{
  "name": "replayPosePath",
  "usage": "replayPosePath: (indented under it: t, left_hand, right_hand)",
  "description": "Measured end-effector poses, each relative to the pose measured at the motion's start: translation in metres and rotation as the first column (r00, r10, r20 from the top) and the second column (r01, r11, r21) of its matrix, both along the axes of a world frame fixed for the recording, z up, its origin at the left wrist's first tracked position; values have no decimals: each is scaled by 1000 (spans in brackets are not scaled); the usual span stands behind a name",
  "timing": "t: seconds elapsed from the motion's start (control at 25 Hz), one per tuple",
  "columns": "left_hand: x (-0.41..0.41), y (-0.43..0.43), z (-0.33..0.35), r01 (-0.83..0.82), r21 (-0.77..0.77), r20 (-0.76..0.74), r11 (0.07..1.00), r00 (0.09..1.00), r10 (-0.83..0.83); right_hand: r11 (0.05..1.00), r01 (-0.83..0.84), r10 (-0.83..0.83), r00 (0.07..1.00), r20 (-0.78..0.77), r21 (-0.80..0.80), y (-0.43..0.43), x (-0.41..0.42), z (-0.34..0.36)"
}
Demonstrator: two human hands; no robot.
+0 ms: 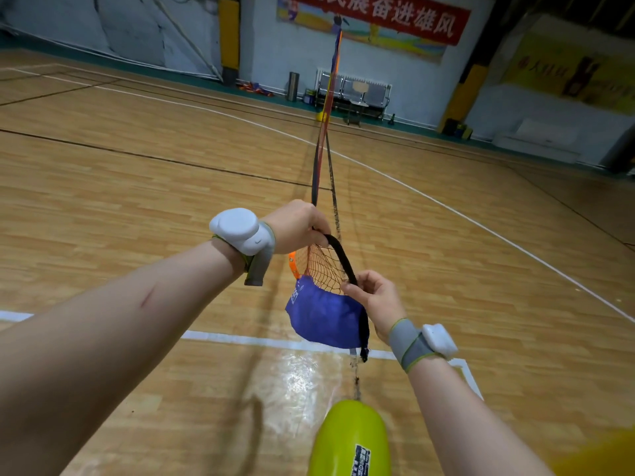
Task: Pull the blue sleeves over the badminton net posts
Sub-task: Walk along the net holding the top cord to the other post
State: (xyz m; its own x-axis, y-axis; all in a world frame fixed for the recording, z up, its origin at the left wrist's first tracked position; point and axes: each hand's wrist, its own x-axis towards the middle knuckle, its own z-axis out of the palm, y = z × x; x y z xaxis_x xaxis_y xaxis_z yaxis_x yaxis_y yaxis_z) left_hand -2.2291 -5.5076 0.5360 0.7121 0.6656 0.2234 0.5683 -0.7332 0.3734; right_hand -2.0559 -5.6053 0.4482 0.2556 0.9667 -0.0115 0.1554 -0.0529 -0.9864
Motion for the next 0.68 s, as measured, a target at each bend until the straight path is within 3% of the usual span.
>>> replayPosePath:
  t: [0.2,0.48,0.68]
  left_hand:
    - [-19,3,-17,-69,-27,-44,997,997,67]
    - [-13,-5,-23,-115,-30,-166,993,980,108]
    - [10,-37,-17,24,-56,-113,998,993,-30]
  right_hand:
    - [994,61,-67,995,70,86,-18,-9,10]
    - [985,-19,5,997,80,174,-32,-21,40]
    - [980,-140,119,982,148,143,-29,-25,52]
